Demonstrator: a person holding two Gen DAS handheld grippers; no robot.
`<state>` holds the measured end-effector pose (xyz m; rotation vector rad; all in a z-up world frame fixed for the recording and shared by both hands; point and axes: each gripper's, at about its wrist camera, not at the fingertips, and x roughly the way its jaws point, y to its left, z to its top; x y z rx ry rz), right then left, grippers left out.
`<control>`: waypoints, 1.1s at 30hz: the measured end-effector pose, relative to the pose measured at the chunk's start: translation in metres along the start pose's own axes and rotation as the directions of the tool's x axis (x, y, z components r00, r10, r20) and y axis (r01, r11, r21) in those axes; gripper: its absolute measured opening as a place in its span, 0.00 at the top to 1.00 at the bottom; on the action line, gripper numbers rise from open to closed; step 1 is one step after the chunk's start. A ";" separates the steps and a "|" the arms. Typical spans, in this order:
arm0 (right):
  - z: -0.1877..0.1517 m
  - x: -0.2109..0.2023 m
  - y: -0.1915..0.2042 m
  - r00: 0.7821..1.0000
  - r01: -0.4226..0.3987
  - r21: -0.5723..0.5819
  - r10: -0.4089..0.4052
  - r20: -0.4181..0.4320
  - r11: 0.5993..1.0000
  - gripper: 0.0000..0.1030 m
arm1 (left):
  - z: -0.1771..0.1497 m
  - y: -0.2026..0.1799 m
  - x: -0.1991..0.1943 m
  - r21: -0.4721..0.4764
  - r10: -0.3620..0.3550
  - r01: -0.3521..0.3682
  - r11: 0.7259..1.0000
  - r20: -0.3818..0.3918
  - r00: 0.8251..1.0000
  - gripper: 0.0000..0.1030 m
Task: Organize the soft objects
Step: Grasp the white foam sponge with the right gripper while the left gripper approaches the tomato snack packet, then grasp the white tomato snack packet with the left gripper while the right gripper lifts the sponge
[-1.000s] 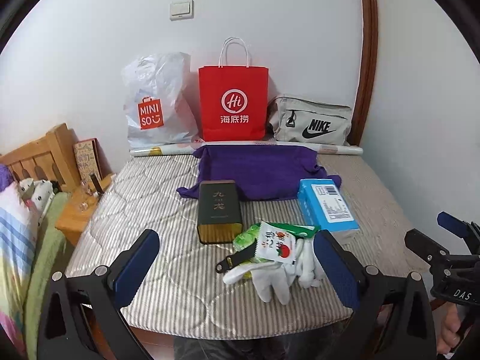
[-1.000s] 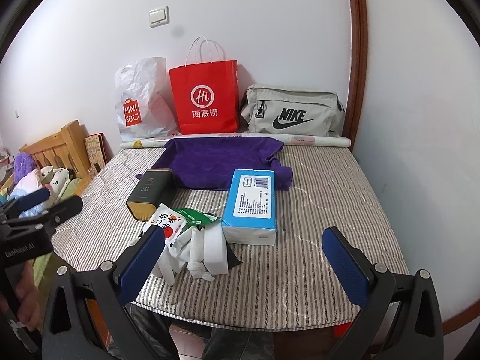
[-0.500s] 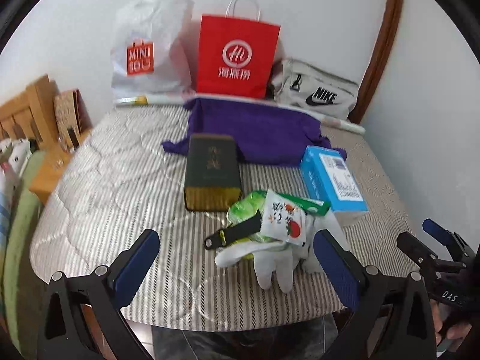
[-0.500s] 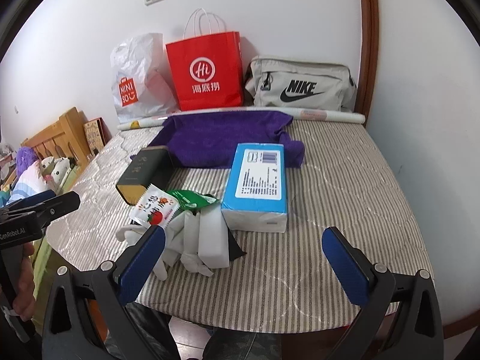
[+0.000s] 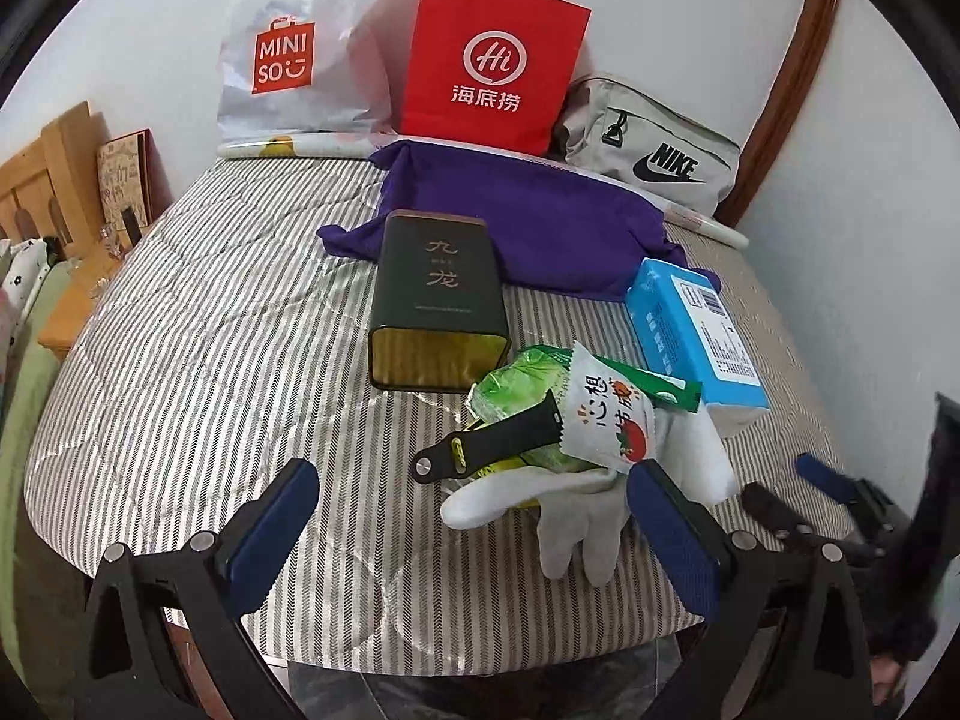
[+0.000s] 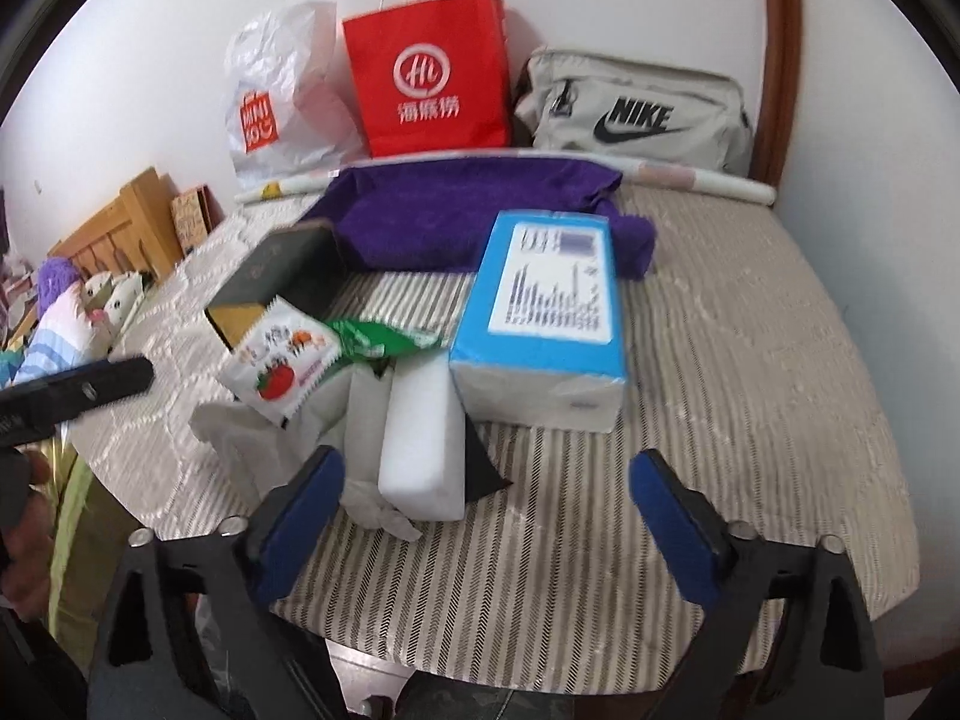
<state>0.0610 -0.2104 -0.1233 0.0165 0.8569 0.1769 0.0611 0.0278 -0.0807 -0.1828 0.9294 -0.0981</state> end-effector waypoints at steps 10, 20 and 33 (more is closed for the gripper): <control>-0.007 0.030 0.012 0.999 -0.048 -0.053 0.047 -0.021 0.997 0.35 | 0.001 0.000 0.013 0.039 -0.032 0.032 0.999 -0.010 0.999 0.00; -0.011 0.026 0.014 0.996 -0.084 -0.090 0.085 0.008 0.992 0.70 | 0.007 -0.019 0.020 0.111 -0.065 0.064 0.992 0.006 0.998 0.00; -0.022 -0.004 -0.015 0.997 -0.067 -0.070 0.068 0.021 0.995 0.70 | 0.013 -0.066 0.058 0.244 -0.004 0.018 0.970 -0.058 0.998 0.00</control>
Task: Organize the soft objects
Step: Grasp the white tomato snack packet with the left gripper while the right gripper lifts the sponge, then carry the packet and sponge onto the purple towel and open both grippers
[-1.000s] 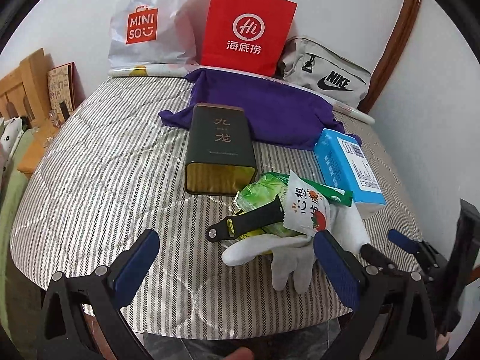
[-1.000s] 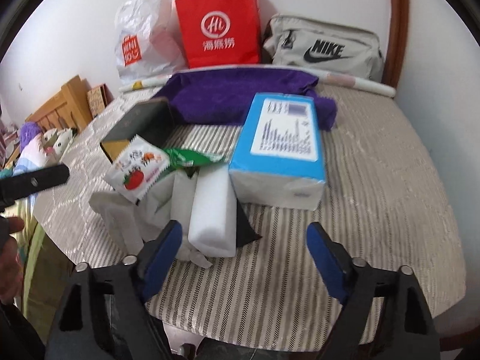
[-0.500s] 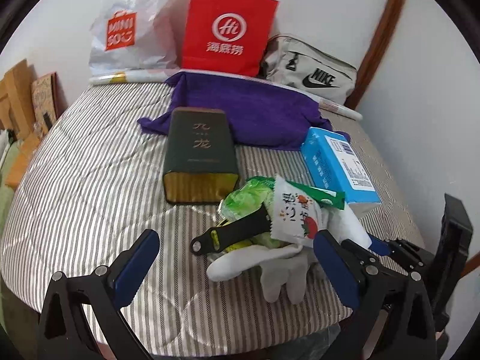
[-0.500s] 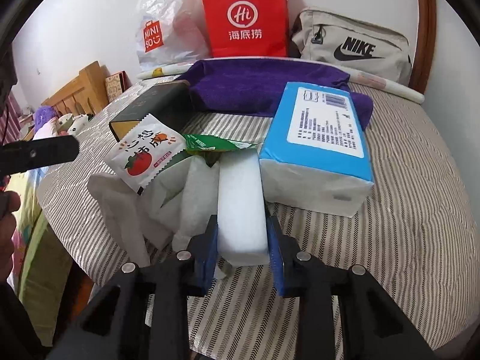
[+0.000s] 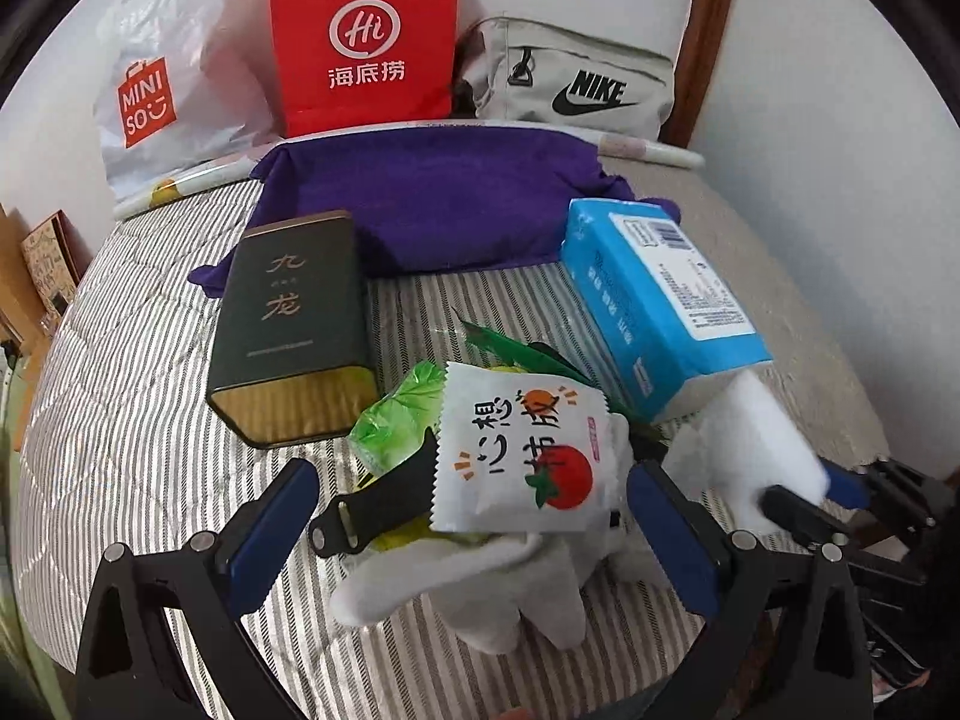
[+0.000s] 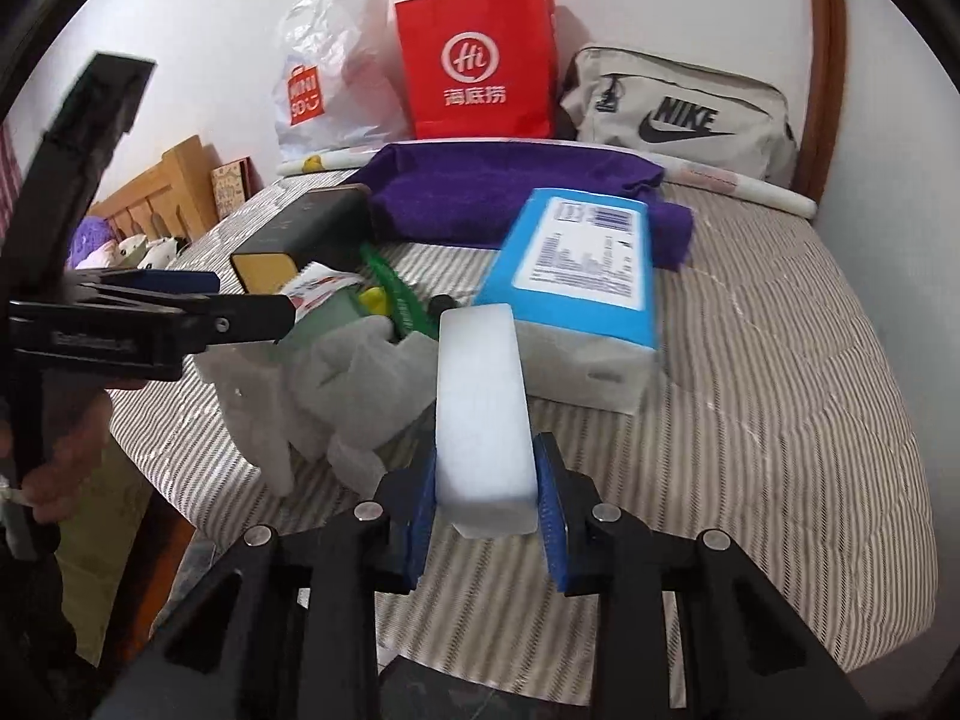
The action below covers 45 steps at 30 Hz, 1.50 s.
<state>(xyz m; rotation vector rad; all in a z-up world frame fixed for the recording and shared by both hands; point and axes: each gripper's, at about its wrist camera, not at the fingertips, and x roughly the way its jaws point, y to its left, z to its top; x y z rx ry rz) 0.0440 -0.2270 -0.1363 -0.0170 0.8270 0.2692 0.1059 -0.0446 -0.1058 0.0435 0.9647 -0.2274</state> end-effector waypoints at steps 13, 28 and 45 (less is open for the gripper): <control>-0.014 0.004 -0.023 1.000 0.027 0.007 -0.027 -0.016 1.000 0.70 | 0.002 -0.006 0.014 0.026 -0.034 0.034 0.999 -0.007 0.999 0.21; -0.013 0.031 -0.023 0.999 0.016 0.067 -0.014 -0.033 0.998 0.57 | 0.004 0.012 -0.001 -0.012 -0.080 0.081 0.997 0.061 0.995 0.46; 0.020 -0.008 -0.019 0.999 -0.007 0.024 0.006 0.032 1.000 0.68 | 0.005 0.060 -0.022 -0.127 -0.029 0.039 0.991 0.082 0.996 0.46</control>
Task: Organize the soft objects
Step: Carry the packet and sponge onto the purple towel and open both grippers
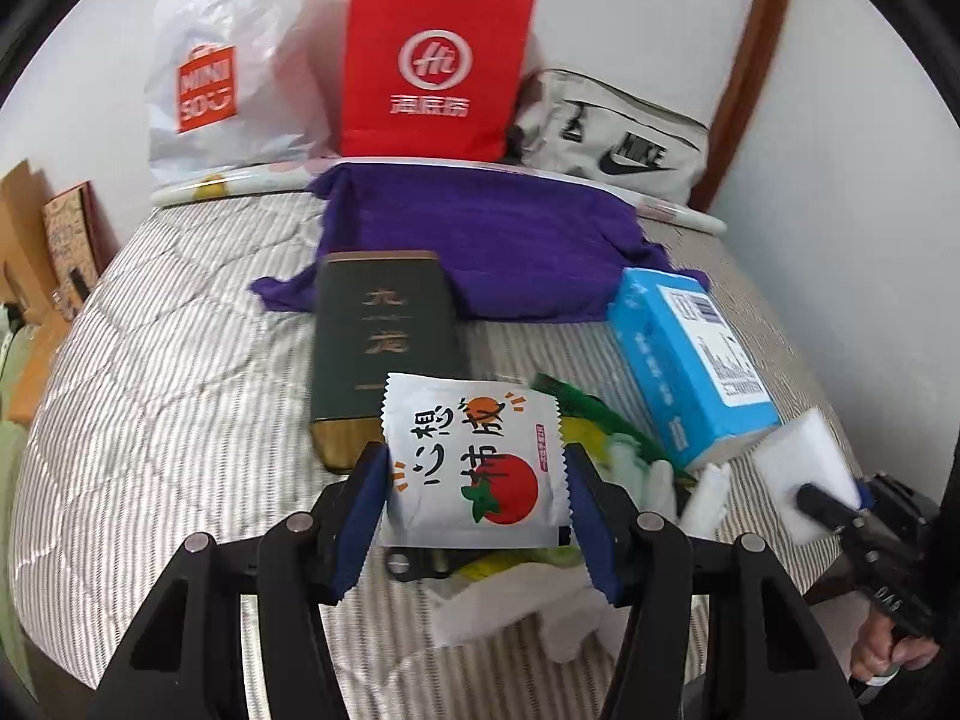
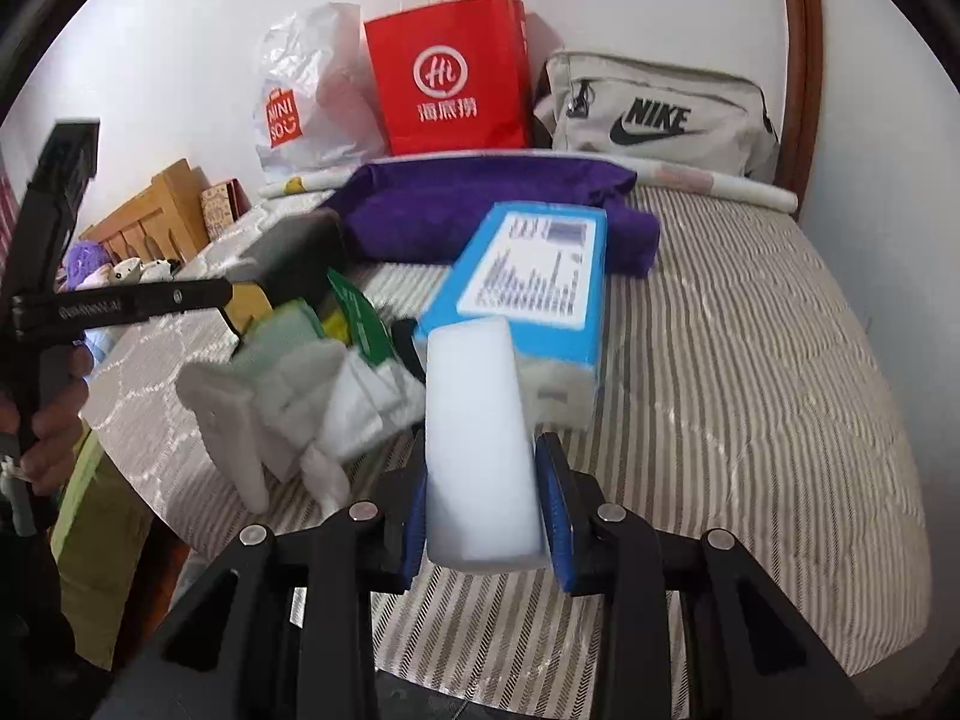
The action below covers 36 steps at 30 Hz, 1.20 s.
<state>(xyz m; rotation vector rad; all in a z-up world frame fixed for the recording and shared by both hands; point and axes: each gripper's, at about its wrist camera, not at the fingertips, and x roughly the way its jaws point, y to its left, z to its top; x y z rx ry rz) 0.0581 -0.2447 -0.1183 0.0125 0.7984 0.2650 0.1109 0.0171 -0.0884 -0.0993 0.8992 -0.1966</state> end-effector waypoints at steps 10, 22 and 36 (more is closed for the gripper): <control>0.046 -0.007 0.003 0.999 0.002 -0.036 0.000 0.049 0.999 0.68 | -0.011 0.046 -0.001 -0.097 0.040 -0.045 0.994 -0.047 0.998 0.46; 0.102 0.015 -0.007 0.997 0.040 -0.019 -0.039 0.061 0.999 0.68 | 0.018 0.063 -0.004 -0.113 0.055 -0.058 0.992 -0.031 0.998 0.46; 0.156 0.066 -0.027 0.997 0.067 -0.010 -0.066 0.029 0.998 0.68 | 0.092 0.064 0.036 -0.065 0.087 -0.090 0.994 -0.042 0.995 0.45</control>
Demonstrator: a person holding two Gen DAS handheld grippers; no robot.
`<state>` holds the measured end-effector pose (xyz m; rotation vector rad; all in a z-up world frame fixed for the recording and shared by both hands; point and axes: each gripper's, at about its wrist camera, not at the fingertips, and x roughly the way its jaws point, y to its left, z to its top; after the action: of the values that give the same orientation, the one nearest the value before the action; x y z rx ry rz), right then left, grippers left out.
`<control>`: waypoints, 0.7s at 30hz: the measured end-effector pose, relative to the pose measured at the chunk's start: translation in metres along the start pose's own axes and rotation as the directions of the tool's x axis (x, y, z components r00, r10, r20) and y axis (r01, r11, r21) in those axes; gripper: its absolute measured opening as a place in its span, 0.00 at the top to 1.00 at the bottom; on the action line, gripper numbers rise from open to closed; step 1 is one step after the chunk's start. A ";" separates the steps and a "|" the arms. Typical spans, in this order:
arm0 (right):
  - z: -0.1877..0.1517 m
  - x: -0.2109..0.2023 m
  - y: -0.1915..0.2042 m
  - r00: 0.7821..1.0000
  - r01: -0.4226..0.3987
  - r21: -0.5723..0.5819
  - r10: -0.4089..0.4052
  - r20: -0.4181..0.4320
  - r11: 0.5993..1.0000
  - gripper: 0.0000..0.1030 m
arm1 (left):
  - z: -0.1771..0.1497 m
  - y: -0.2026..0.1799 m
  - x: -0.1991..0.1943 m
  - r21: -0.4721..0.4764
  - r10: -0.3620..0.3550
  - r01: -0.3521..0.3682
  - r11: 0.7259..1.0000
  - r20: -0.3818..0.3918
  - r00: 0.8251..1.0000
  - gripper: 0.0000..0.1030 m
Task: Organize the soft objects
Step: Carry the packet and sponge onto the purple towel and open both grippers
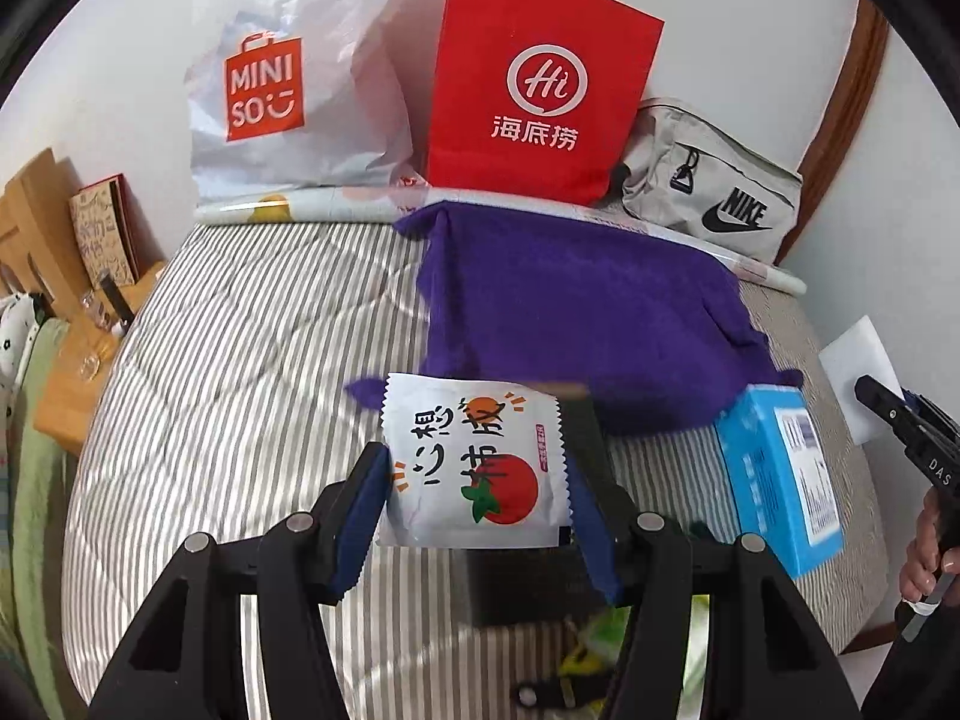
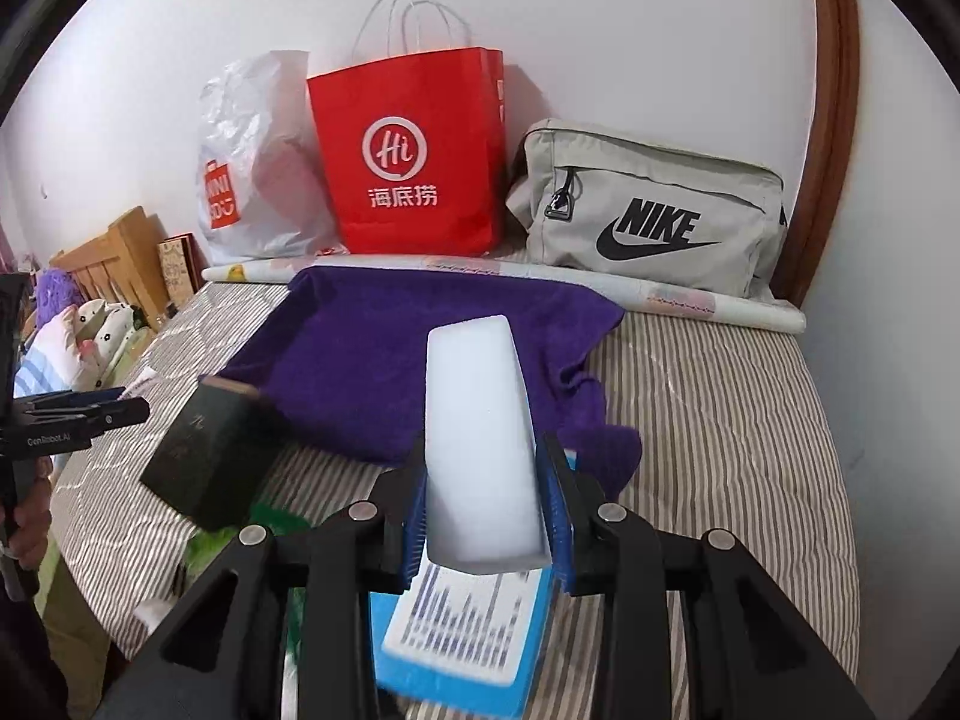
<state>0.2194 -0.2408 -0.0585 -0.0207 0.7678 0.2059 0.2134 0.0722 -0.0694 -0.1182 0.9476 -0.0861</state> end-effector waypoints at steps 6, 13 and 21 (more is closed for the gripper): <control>0.019 0.039 -0.011 0.999 -0.001 0.017 0.002 -0.037 1.000 0.68 | 0.042 -0.006 0.027 0.023 0.042 -0.042 0.999 -0.023 0.999 0.45; 0.041 0.088 -0.022 0.997 0.008 0.017 -0.006 -0.082 1.000 0.68 | 0.079 -0.012 0.066 0.048 0.033 -0.030 0.998 -0.051 0.998 0.45; 0.056 0.133 -0.028 0.992 0.000 -0.003 -0.001 -0.128 1.000 0.68 | 0.113 -0.013 0.124 0.028 0.015 -0.011 1.000 -0.112 0.994 0.45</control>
<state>0.3568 -0.2396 -0.1117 -0.0368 0.8952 0.2066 0.3774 0.0514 -0.1017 -0.0824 1.0585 -0.0944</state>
